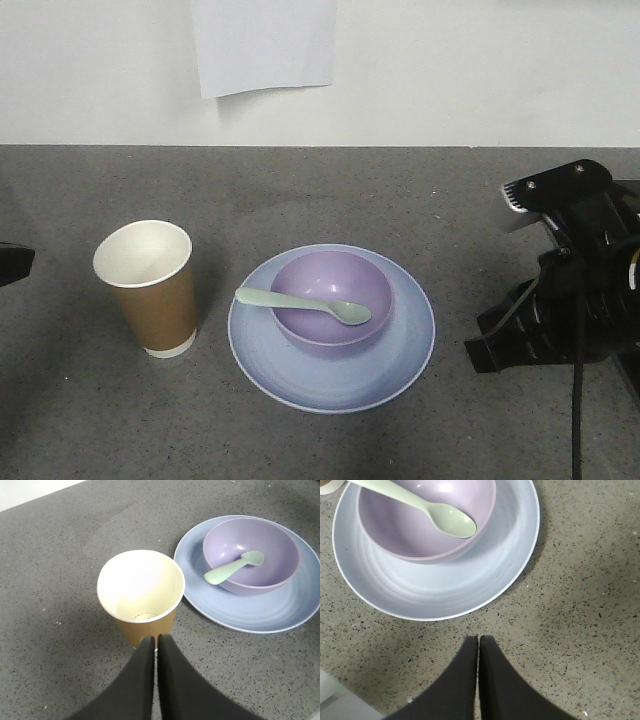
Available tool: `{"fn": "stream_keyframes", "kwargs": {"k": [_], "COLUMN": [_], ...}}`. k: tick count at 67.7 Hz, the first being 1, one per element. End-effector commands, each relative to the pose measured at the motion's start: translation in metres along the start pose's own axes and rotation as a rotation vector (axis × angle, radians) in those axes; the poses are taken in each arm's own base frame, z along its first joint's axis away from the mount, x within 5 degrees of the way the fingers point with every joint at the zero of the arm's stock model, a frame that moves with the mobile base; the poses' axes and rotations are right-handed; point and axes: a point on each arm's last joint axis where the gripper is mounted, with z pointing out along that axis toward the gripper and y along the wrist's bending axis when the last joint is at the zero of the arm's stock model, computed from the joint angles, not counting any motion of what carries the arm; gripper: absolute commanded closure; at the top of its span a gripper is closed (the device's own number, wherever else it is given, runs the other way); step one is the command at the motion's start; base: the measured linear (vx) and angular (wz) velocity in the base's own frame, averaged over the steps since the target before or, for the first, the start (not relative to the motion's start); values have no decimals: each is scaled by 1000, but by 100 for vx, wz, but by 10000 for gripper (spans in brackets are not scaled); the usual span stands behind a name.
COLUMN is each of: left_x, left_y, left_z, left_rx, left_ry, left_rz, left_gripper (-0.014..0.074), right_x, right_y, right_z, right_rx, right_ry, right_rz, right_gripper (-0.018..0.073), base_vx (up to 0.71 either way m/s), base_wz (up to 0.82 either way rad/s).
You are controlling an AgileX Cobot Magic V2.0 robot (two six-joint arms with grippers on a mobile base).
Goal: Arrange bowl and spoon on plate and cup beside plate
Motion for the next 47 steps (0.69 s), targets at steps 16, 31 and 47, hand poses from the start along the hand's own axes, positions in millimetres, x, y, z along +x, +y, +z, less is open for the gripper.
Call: {"fn": "stream_keyframes", "kwargs": {"k": [16, 31, 47], "left_x": [-11, 0, 42], "left_y": [-2, -14, -12], "left_z": [-7, -53, -78], "left_rx": [-8, -118, -383], "left_ry": [-90, -211, -385], "left_rz": [-8, 77, 25], "left_gripper": [604, 604, 604], "right_x": [-9, -9, -9], "right_y": [0, 0, 0], "right_z": [-12, -12, -12], "right_rx": [7, 7, 7], "right_ry": [-93, -95, -95], "right_rz": [-5, -5, -5], "right_gripper": [568, 568, 568], "base_vx": [0, 0, 0], "base_wz": [0, 0, 0]}}
